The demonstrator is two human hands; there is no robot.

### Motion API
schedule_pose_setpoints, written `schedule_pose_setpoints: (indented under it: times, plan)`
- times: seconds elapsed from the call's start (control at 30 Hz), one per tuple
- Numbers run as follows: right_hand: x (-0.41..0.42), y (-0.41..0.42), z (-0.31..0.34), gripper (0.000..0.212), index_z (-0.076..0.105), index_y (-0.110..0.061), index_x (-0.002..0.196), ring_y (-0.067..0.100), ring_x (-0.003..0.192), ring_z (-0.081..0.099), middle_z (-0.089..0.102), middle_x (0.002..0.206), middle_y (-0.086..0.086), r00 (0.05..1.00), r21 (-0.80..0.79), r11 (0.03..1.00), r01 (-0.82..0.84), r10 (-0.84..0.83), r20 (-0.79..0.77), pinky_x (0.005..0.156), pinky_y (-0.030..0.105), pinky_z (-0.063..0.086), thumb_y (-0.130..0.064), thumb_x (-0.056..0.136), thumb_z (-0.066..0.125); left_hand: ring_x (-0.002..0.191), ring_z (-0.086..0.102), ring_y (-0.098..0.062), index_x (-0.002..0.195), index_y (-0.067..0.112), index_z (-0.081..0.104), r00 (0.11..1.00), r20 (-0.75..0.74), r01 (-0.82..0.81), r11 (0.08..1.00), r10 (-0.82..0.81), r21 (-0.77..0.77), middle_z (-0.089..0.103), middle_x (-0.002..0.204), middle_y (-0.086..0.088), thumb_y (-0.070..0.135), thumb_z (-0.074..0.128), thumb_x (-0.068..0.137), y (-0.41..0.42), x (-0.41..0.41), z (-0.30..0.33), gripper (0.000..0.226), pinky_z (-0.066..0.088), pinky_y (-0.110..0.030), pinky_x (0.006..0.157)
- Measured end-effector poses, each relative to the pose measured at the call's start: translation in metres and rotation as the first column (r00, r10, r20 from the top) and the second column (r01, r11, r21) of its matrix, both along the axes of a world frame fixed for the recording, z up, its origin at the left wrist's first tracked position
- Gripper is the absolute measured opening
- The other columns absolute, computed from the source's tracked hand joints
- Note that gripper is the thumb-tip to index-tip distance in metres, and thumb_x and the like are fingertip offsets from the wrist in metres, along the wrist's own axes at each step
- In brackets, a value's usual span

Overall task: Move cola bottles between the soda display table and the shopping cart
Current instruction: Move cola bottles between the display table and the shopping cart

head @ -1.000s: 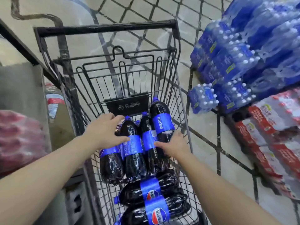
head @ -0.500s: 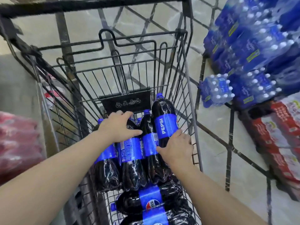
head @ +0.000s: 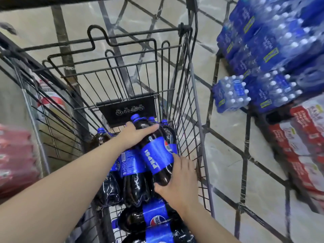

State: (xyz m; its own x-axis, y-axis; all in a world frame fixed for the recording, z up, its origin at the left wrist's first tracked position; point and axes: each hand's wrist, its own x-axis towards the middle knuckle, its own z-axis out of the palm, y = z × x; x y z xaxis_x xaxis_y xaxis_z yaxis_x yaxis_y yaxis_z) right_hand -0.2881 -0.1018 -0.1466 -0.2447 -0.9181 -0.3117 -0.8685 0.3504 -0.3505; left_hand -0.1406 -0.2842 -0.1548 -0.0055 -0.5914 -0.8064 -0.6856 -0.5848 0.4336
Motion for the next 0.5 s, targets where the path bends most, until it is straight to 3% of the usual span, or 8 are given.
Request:
schedule_pose_setpoints:
  times: [0.07, 0.17, 0.27, 0.33, 0.43, 0.5]
  plan:
    - [0.003, -0.001, -0.001, 0.101, 0.05, -0.014, 0.133, 0.031, 0.109, 0.055, 0.057, 0.119, 0.005, 0.995, 0.03, 0.995, -0.091, 0.092, -0.045, 0.088, 0.048, 0.055, -0.065, 0.048, 0.071, 0.101, 0.072, -0.023, 0.127, 0.011, 0.061, 0.955, -0.068, -0.283, 0.957, 0.288, 0.068, 0.073, 0.121, -0.004, 0.086, 0.088, 0.038, 0.005, 0.004, -0.01, 0.119, 0.059, -0.039, 0.09]
    - [-0.003, -0.009, 0.001, 0.112, 0.038, -0.018, 0.142, 0.031, 0.119, 0.053, 0.051, 0.131, 0.004, 0.989, 0.13, 0.982, -0.136, 0.142, -0.035, 0.098, 0.05, 0.05, -0.074, 0.051, 0.071, 0.094, 0.077, -0.026, 0.108, 0.015, 0.07, 0.865, -0.136, -0.48, 0.875, 0.484, 0.061, 0.08, 0.104, -0.004, 0.074, 0.096, 0.028, 0.01, 0.007, -0.027, 0.103, 0.062, -0.047, 0.094]
    - [-0.012, -0.015, -0.002, 0.143, 0.003, -0.02, 0.161, 0.032, 0.145, 0.034, 0.029, 0.159, 0.011, 0.991, 0.277, 0.952, -0.134, 0.133, 0.02, 0.115, 0.053, 0.037, -0.087, 0.053, 0.07, 0.087, 0.078, -0.03, 0.108, 0.014, 0.064, 0.835, -0.15, -0.517, 0.848, 0.53, 0.12, 0.079, 0.098, -0.009, 0.058, 0.098, 0.044, 0.007, -0.003, -0.024, 0.084, 0.064, -0.052, 0.088]
    - [-0.012, -0.017, -0.002, 0.146, -0.011, -0.02, 0.162, 0.031, 0.152, 0.024, 0.015, 0.168, 0.013, 0.99, 0.309, 0.941, -0.141, 0.137, 0.032, 0.118, 0.05, 0.034, -0.082, 0.06, 0.072, 0.087, 0.078, -0.031, 0.106, 0.014, 0.057, 0.808, -0.156, -0.547, 0.821, 0.569, 0.161, 0.078, 0.098, -0.011, 0.048, 0.099, 0.056, 0.008, -0.006, -0.022, 0.073, 0.064, -0.055, 0.086]
    - [-0.01, -0.017, 0.0, 0.132, -0.001, -0.02, 0.162, 0.03, 0.139, 0.043, 0.032, 0.16, 0.009, 0.988, 0.301, 0.941, -0.153, 0.152, 0.026, 0.11, 0.043, 0.044, -0.074, 0.066, 0.072, 0.086, 0.077, -0.031, 0.099, 0.016, 0.051, 0.79, -0.148, -0.579, 0.803, 0.595, 0.14, 0.076, 0.098, -0.011, 0.042, 0.098, 0.065, 0.01, -0.005, -0.025, 0.063, 0.064, -0.052, 0.084]
    - [-0.01, -0.017, 0.001, 0.126, 0.006, -0.021, 0.162, 0.029, 0.131, 0.048, 0.04, 0.152, 0.005, 0.986, 0.291, 0.942, -0.167, 0.168, 0.024, 0.106, 0.042, 0.046, -0.073, 0.068, 0.07, 0.085, 0.078, -0.032, 0.106, 0.014, 0.056, 0.771, -0.164, -0.6, 0.788, 0.615, 0.135, 0.077, 0.097, -0.011, 0.04, 0.099, 0.063, 0.013, -0.007, -0.025, 0.067, 0.065, -0.052, 0.083]
